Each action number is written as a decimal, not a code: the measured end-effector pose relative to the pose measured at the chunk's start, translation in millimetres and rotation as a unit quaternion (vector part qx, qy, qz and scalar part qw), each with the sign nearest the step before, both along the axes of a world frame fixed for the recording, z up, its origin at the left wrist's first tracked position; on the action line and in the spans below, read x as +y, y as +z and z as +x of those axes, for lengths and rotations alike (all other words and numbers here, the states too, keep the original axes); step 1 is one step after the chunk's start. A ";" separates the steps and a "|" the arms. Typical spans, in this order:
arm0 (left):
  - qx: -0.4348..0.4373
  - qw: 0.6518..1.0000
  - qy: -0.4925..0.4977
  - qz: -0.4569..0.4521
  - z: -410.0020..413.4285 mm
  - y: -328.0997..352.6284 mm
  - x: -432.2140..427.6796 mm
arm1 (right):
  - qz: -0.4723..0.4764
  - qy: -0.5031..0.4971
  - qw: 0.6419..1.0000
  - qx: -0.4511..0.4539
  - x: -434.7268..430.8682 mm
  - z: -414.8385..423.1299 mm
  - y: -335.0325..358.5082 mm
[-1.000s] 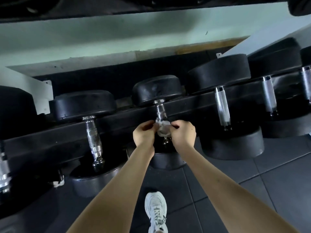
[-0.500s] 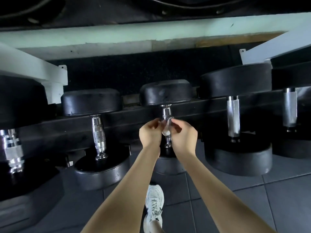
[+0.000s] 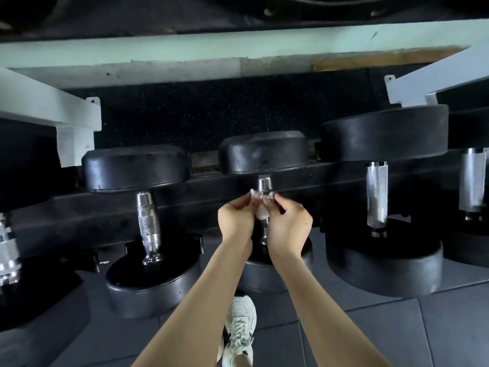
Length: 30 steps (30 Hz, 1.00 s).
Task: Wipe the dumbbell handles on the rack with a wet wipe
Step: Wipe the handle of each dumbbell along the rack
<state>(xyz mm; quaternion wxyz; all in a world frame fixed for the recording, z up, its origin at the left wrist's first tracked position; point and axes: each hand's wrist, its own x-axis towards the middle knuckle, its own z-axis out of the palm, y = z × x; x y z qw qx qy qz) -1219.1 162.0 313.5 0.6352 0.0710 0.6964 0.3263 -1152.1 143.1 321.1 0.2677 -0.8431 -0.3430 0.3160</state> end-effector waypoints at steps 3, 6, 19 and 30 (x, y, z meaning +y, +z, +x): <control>0.000 0.999 0.030 0.040 3.6 5.1 19.2 | 0.020 0.001 1.000 0.015 22.9 -0.7 1.8; 0.019 0.998 -0.019 0.055 1.2 5.1 24.7 | 0.020 -0.006 0.999 0.045 31.8 1.0 6.1; 0.023 0.947 -0.299 0.115 -31.2 1.2 23.6 | -0.125 0.172 0.976 0.040 12.6 39.9 4.1; 0.157 0.867 -0.473 0.015 -29.3 6.8 -2.1 | -0.283 0.210 0.931 -0.090 -8.2 28.6 26.3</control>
